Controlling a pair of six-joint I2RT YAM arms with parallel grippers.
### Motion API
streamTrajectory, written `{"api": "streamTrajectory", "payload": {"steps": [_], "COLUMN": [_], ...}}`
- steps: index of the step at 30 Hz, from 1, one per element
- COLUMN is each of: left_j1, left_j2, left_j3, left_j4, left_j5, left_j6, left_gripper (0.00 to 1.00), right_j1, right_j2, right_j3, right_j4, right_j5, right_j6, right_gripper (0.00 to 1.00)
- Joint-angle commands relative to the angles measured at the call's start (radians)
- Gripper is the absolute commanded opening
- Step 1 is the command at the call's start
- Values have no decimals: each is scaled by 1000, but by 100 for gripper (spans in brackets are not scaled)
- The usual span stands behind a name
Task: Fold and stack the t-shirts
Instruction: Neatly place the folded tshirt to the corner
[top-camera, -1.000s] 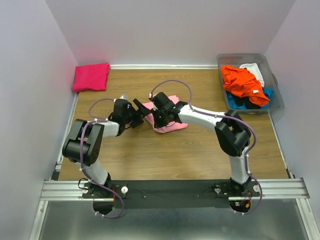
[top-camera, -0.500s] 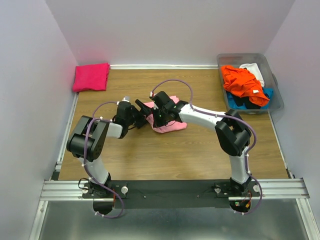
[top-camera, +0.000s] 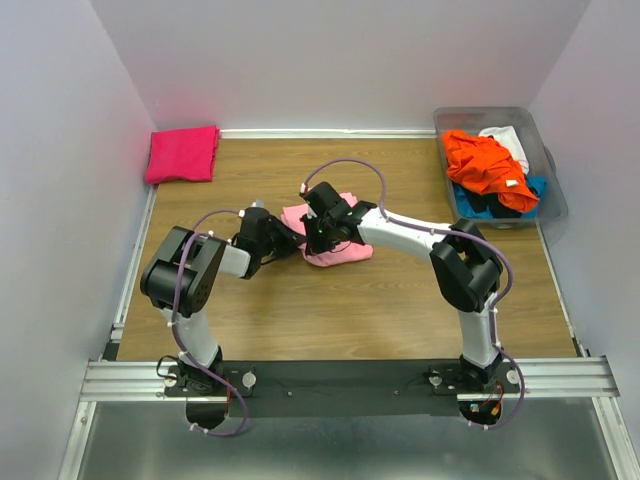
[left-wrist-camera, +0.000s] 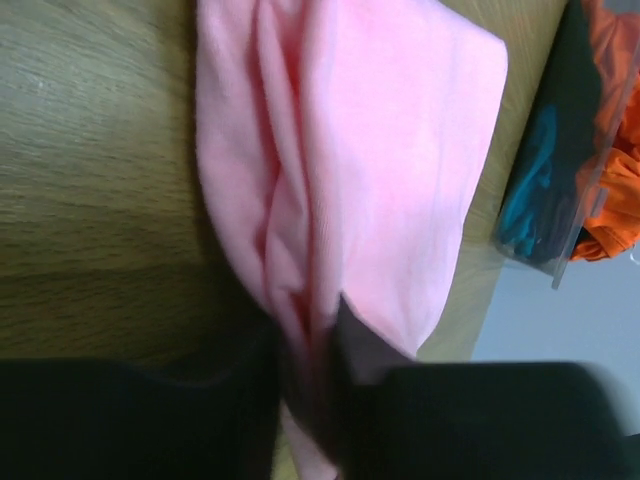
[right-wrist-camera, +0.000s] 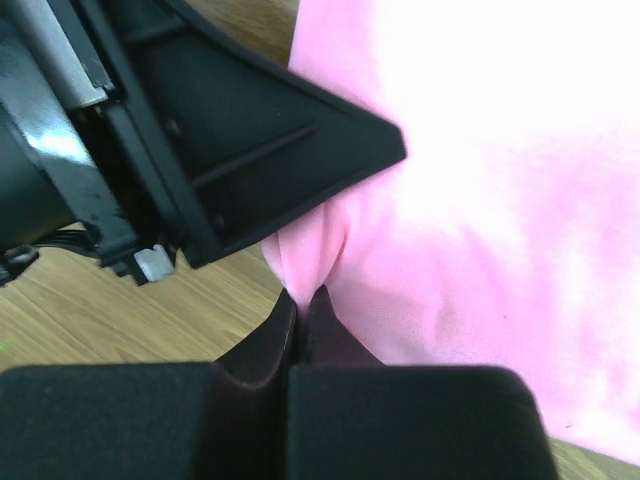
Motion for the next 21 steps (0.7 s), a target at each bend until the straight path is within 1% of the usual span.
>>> {"api": "streamTrajectory", "payload": {"steps": [1, 2, 3, 5, 6, 7, 8, 9, 10, 11, 12, 13, 14, 15, 16, 18, 19, 20, 21], "left_j1": [-6, -6, -5, -2, 3, 12, 18, 23, 29, 34, 46, 57, 61, 67, 70, 86, 89, 92, 100], "left_j2": [30, 29, 27, 29, 33, 40, 44, 52, 63, 67, 72, 83, 90, 96, 109, 119, 135, 142, 149], "left_j3": [4, 7, 14, 30, 56, 71, 86, 126, 149, 175, 230, 263, 296, 362, 393, 479, 508, 539, 595], "left_j4": [-66, -66, -73, -83, -102, -115, -130, -170, -199, -231, -295, -334, -371, -438, -466, -524, -544, -566, -608], "left_j5": [-48, -51, -62, -65, -67, -67, -65, -68, -85, -93, -112, -126, -140, -154, -177, -168, -166, -171, -191], "left_j6": [50, 76, 90, 139, 194, 228, 262, 294, 367, 403, 442, 510, 547, 581, 649, 708, 739, 760, 812], "left_gripper": [14, 9, 0, 0, 0, 0, 0, 0, 0, 0, 0, 0, 0, 0, 0, 0, 0, 0, 0], "right_j1": [0, -1, -1, -1, -3, -1, -1, -3, -1, -1, -1, -3, -3, -1, -1, -3, -1, -1, -1], "right_j2": [-10, -13, -17, -25, -37, -45, -56, -77, -93, -106, -138, -155, -171, -192, -232, -280, -328, -352, -375], "right_j3": [35, 33, 32, 25, 18, 10, 2, -7, -28, -40, -51, -77, -88, -99, -114, -165, -182, -200, -240], "right_j4": [23, 23, 23, 23, 22, 22, 20, 20, 20, 19, 11, -3, -12, -23, -33, -65, -76, -89, -110], "right_j5": [-31, -31, -29, -24, -18, -12, -3, 15, 22, 26, 43, 55, 66, 80, 113, 146, 160, 172, 189], "right_j6": [15, 12, 12, -1, -8, -12, -14, -17, -20, -29, -34, -40, -43, -49, -55, -69, -69, -70, -70], "right_gripper": [1, 1, 2, 17, 24, 39, 46, 57, 61, 65, 70, 73, 75, 77, 81, 86, 87, 89, 90]}}
